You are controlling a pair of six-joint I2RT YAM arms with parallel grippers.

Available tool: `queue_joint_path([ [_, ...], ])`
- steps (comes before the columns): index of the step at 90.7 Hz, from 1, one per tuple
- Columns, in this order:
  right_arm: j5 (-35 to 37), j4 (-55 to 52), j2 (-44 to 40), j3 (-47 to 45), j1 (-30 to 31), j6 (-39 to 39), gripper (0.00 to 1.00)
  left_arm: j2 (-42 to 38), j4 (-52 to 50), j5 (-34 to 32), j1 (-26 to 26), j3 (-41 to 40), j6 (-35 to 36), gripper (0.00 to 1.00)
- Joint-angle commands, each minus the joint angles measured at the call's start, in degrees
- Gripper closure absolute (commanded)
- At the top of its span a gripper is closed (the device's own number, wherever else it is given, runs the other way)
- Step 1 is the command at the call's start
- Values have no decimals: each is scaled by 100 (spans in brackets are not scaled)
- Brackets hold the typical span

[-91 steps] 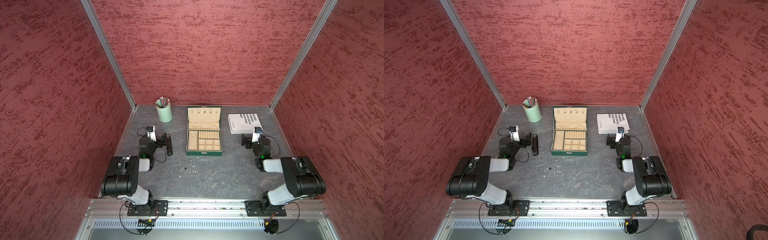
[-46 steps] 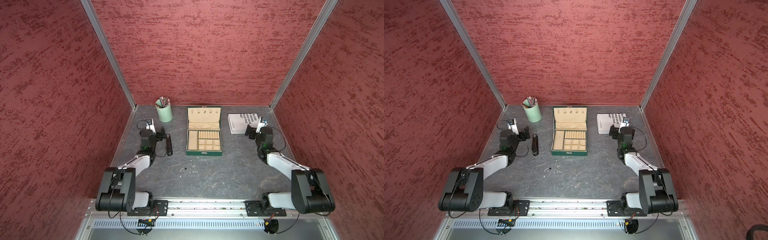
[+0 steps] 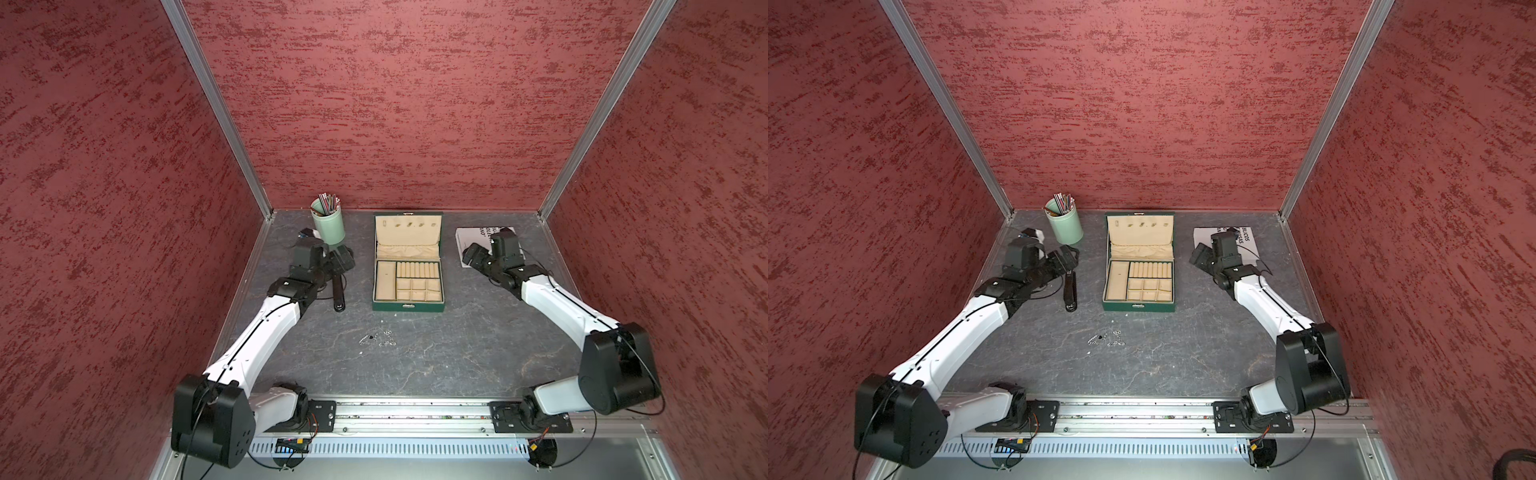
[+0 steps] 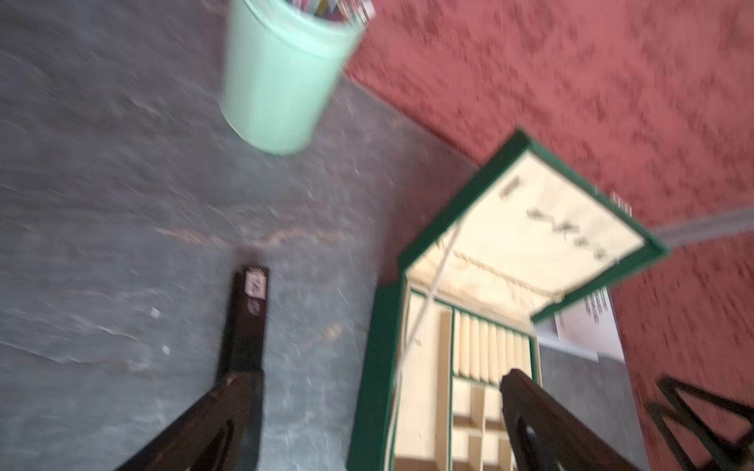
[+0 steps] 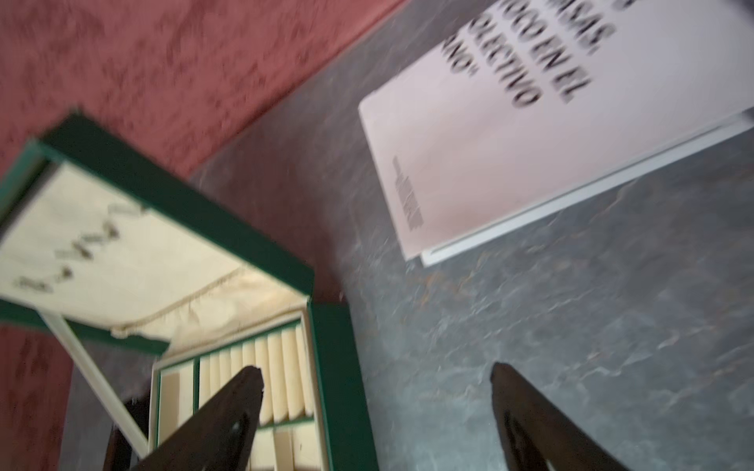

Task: Put jewelry chain into jewelry box
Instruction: Move the jewelry box to the center of the board.

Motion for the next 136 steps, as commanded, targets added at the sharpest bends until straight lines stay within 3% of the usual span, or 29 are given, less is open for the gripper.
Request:
queue_joint_path([
  [1,-605,-328,-27,-117,324,-53,18,300,-149,588,-406,54,-72,0],
  [23,-757,-238,156,-269,877,-246,25,1214,478,1167,-628,-53,-337,7],
  [42,-565,-398,667,-119,917,-326,48,1911,989,1551,-622,-24,-587,17],
  [70,-598,-257,787,-364,924,-318,73,2281,1204,1708,-917,92,-627,27],
  [99,-478,-590,146,-1084,925,-317,79,2600,1345,1535,-1779,191,-854,30],
  [136,-346,-1510,-1087,-1947,1226,-191,80,2288,1222,823,-2971,-330,-1283,30],
])
